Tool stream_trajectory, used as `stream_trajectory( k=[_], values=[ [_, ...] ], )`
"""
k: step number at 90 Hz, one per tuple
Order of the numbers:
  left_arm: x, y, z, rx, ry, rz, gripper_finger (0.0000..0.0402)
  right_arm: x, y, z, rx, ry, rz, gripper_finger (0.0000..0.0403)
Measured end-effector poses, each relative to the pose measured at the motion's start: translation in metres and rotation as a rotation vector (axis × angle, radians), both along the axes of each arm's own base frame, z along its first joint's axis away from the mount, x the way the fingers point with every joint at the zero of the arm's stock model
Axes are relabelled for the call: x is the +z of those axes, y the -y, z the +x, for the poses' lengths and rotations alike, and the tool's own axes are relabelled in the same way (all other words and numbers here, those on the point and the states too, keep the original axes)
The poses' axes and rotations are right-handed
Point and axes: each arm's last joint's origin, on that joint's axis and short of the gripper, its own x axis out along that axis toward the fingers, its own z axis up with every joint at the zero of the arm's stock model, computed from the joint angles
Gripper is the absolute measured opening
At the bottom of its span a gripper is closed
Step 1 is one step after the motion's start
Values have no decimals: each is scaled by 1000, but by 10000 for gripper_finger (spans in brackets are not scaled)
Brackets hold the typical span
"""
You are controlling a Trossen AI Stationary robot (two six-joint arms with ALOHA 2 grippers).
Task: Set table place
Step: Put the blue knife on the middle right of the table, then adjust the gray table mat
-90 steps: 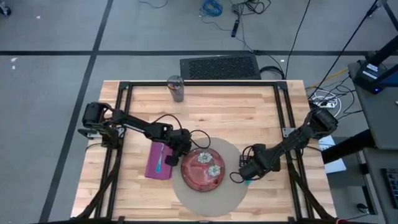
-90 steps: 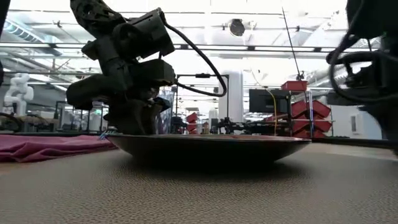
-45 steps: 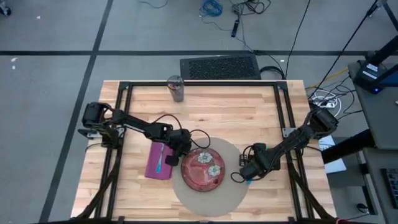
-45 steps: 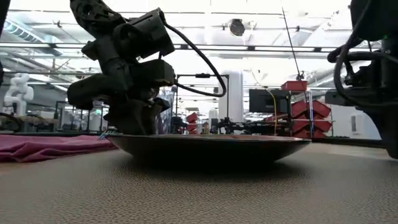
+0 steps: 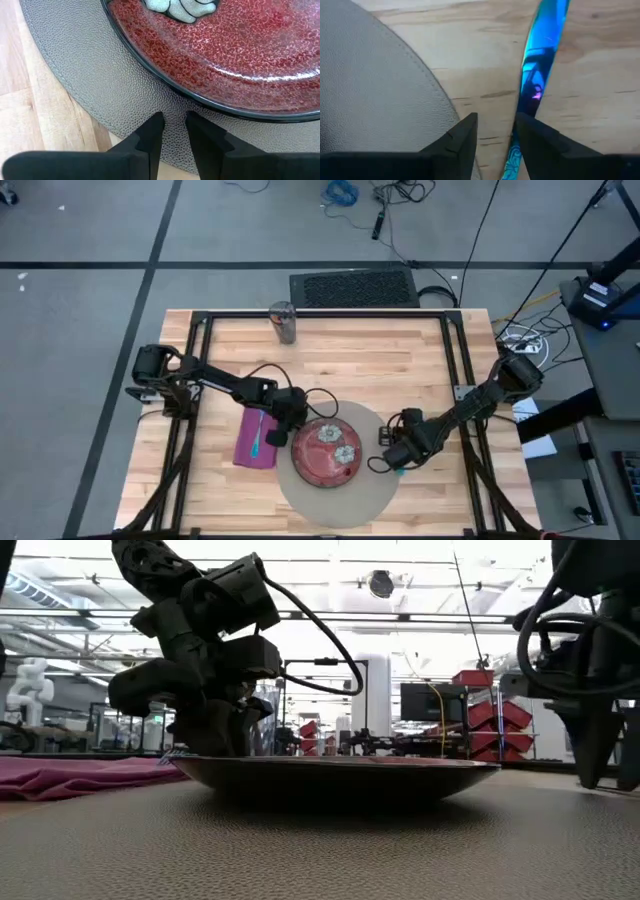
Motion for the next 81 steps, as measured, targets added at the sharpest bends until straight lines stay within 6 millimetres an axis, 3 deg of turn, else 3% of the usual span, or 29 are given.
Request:
stream_trajectory(
  k=[43,81],
  values=[
    [0,0,0,0,3,0,79,1,5,7,76,59,-70,123],
    [0,0,0,1,3,0,79,24,-5,23,224,149,-115,123]
  ],
)
